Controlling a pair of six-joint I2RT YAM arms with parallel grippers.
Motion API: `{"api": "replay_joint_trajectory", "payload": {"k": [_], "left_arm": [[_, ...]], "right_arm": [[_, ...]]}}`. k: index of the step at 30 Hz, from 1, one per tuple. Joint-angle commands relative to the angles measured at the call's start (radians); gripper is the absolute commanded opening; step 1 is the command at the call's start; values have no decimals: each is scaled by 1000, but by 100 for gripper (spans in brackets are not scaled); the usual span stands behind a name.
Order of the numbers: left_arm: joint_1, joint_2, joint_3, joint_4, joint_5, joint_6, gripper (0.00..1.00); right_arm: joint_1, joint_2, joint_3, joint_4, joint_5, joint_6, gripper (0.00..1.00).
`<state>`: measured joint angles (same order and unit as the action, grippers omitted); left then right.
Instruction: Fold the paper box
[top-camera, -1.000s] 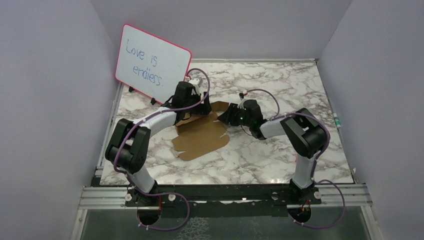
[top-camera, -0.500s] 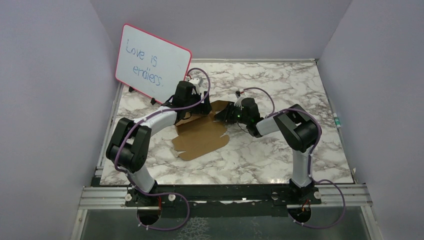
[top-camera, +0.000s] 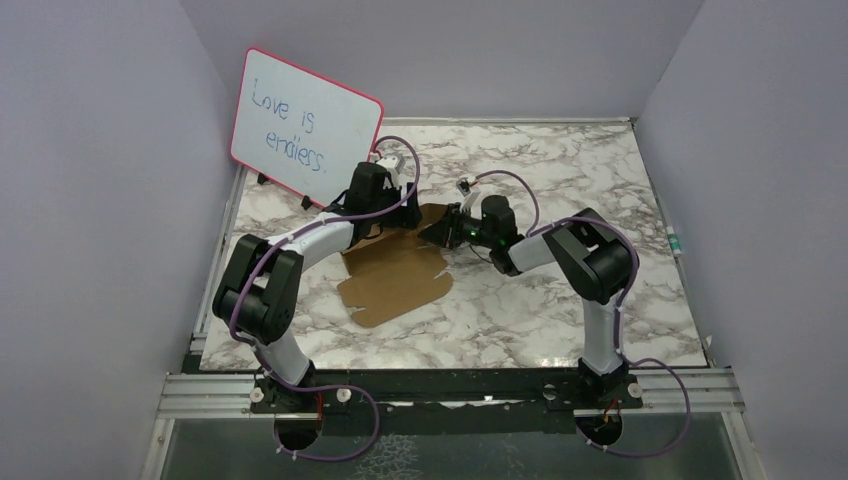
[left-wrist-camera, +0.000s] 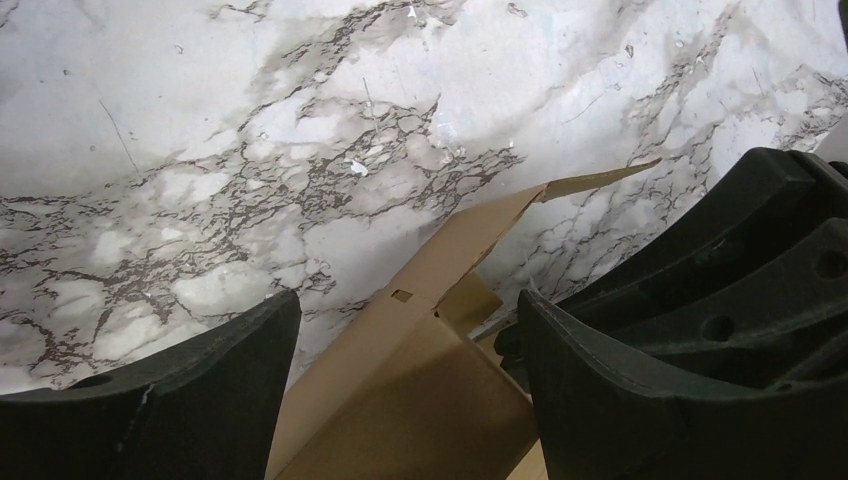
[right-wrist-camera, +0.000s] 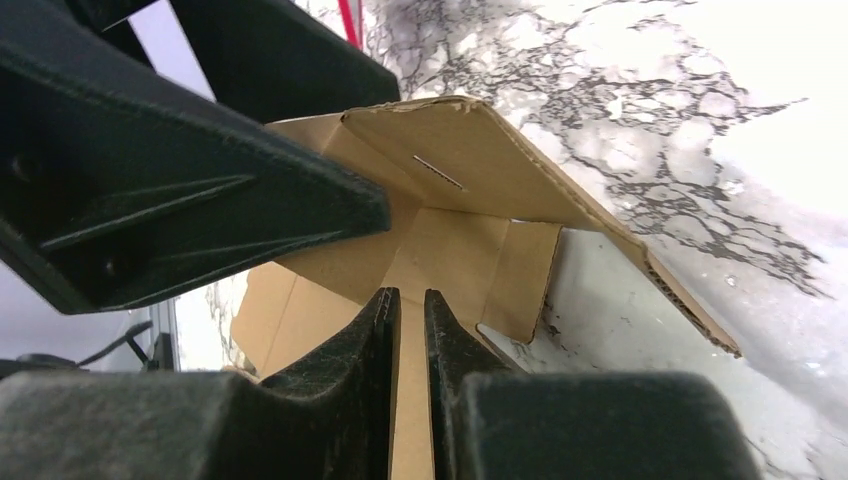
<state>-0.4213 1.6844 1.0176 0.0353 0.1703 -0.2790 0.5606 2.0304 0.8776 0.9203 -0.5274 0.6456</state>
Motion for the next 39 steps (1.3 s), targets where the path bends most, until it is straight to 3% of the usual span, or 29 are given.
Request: {"api": "replay_joint_trajectory", "payload": {"k": [1,6,13,17,20,26,36,39], "left_arm": [[-5,15,12,-17,-17,5,80],[-5,6,12,-24,-26,15,80],[-5,7,16,-28,-32,25,80],[-5,6,19,-34,-29,33,80],[-5,3,21,-34,-27,37,80],[-5,7,24,-34,-26,44,80],[-7,4,24,-34,-16,50,80],[-7,-3,23,-34,-22,53,80]], "right_arm": [[13,2,0,82,-28,-60,21],[9,-97,-47,-58,88,-214,29],[-37,-233,-55,-246,228,-442,47],[-76,-230,-15,-292,235,-527,58],[-92,-207,21,-304,206,-579,60],[-93,-135,110,-319,55,-665,58],[-94,-76,133,-297,-34,-695,37],[-93,-93,108,-297,-24,-707,27]]}}
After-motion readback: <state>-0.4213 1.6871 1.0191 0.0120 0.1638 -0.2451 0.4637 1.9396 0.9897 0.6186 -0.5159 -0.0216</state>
